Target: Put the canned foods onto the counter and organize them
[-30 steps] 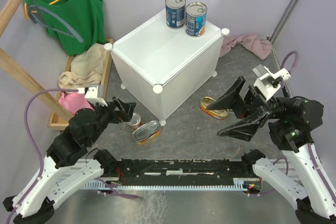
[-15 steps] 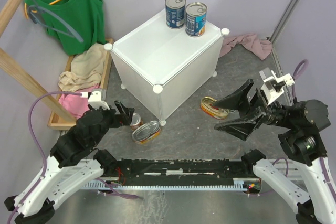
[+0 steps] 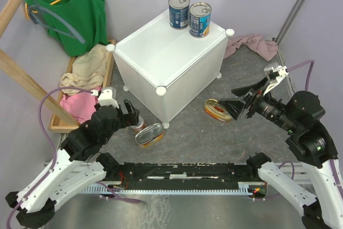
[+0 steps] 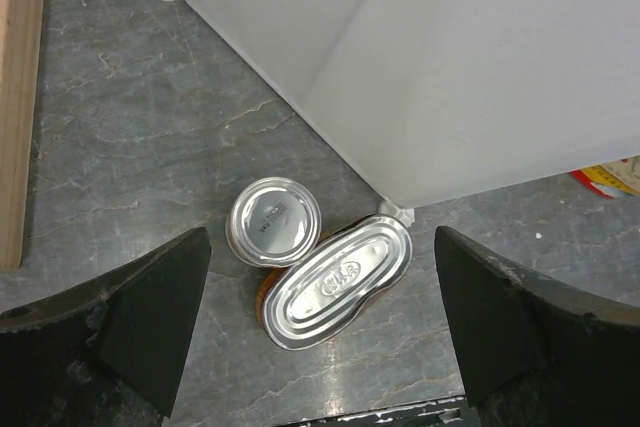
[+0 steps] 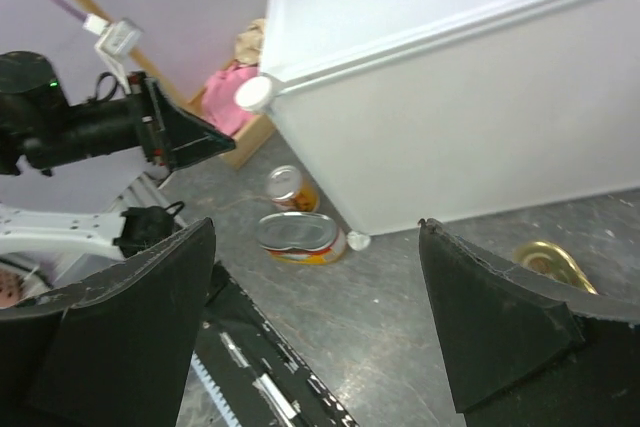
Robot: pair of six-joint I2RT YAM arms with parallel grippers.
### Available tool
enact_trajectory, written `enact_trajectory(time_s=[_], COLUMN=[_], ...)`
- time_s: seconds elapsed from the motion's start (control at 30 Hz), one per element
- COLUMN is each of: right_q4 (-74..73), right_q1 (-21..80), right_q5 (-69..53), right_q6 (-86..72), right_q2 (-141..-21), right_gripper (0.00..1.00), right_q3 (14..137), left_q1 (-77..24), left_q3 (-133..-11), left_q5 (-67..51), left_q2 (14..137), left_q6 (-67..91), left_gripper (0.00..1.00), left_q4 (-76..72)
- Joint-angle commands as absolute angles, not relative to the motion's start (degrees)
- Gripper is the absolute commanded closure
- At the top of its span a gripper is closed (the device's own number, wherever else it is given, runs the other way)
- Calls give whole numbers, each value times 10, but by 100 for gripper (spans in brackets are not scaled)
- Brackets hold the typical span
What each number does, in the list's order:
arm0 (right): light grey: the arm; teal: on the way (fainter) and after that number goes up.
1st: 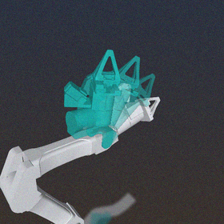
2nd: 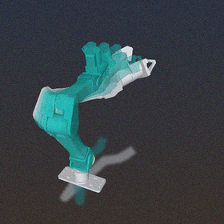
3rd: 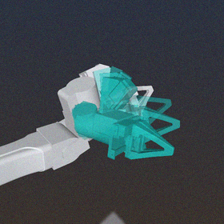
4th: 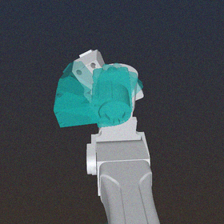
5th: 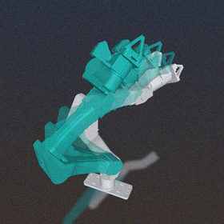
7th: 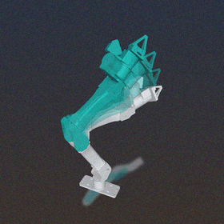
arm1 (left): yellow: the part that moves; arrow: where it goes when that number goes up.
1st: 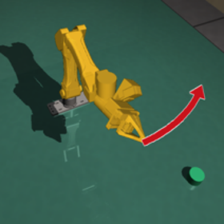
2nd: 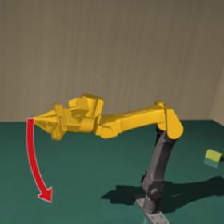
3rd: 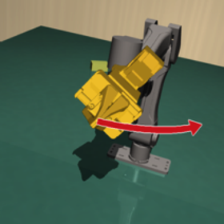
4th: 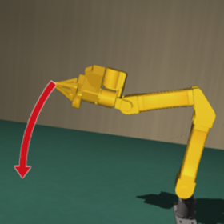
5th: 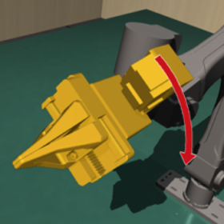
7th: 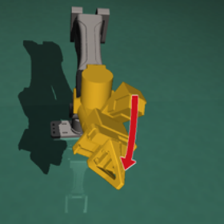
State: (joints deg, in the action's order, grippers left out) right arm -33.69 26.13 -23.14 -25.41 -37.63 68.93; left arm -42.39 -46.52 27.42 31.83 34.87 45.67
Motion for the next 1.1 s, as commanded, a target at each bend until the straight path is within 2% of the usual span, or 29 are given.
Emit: enact_trajectory(time_s=[0.0, 0.6, 1.07], right_q4=[-365, -402, -445], right_q1=[261, 261, 261], right_q5=[-133, 22, 160], right_q6=[-226, -203, -197], right_q2=[-383, -388, -445], right_gripper=[10, 11, 9], right_q3=[708, 665, 619], left_q1=[-423, -424, -423], left_q3=[-477, -413, -382], left_q5=[305, 302, 345], left_q2=[336, 426, 526], left_q6=[387, 505, 538], left_gripper=[0, 1, 1], left_q4=[453, 444, 409])
